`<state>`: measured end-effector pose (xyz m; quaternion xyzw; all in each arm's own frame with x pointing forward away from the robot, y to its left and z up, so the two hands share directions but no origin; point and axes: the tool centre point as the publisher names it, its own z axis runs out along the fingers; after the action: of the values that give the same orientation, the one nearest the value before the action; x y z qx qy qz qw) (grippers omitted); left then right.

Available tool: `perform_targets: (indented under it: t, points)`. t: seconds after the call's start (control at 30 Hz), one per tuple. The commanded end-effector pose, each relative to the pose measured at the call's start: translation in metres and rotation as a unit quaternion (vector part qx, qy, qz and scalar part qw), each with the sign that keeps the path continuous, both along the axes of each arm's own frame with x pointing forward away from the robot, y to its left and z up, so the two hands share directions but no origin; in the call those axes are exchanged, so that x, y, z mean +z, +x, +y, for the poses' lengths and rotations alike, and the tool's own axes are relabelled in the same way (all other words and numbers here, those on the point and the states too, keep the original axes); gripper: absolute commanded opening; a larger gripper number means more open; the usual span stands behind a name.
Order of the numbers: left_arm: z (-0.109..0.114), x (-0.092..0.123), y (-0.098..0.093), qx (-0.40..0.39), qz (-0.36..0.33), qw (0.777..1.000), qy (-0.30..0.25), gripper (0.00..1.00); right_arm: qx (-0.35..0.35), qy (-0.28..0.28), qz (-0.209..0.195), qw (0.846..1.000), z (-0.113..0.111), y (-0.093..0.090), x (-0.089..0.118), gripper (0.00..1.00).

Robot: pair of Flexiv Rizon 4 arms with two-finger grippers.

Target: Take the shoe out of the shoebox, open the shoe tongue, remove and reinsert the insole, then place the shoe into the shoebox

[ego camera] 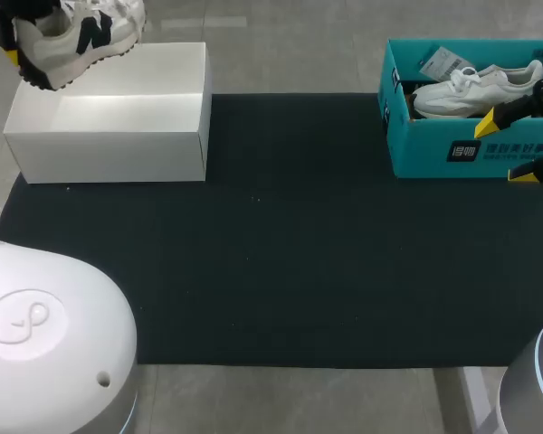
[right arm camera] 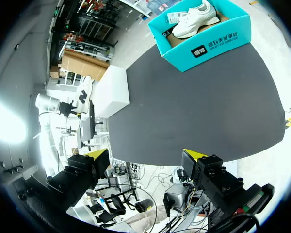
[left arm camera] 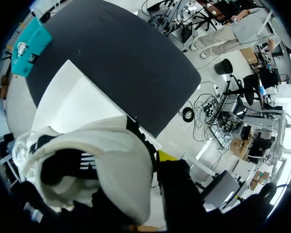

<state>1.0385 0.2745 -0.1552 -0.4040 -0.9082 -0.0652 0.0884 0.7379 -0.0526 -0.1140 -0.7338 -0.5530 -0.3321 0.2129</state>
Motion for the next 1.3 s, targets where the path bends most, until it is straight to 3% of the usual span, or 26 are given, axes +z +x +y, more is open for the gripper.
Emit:
perform_targets:
  t: [0.03,1.03,1.3]
  points:
    - [0.003,0.001,-0.008,-0.388,-0.012,0.922,-0.022,0.00,0.000,-0.001,0.001,1.000,0.001,0.002,0.000,1.00]
    - [0.003,0.001,-0.008,-0.388,-0.012,0.922,-0.022,0.00,0.000,-0.001,0.001,1.000,0.001,0.002,0.000,1.00]
    - [0.012,-0.019,0.026,-0.447,0.020,0.894,-0.035,0.00,0.000,-0.001,0.001,1.000,0.001,0.002,0.000,1.00]
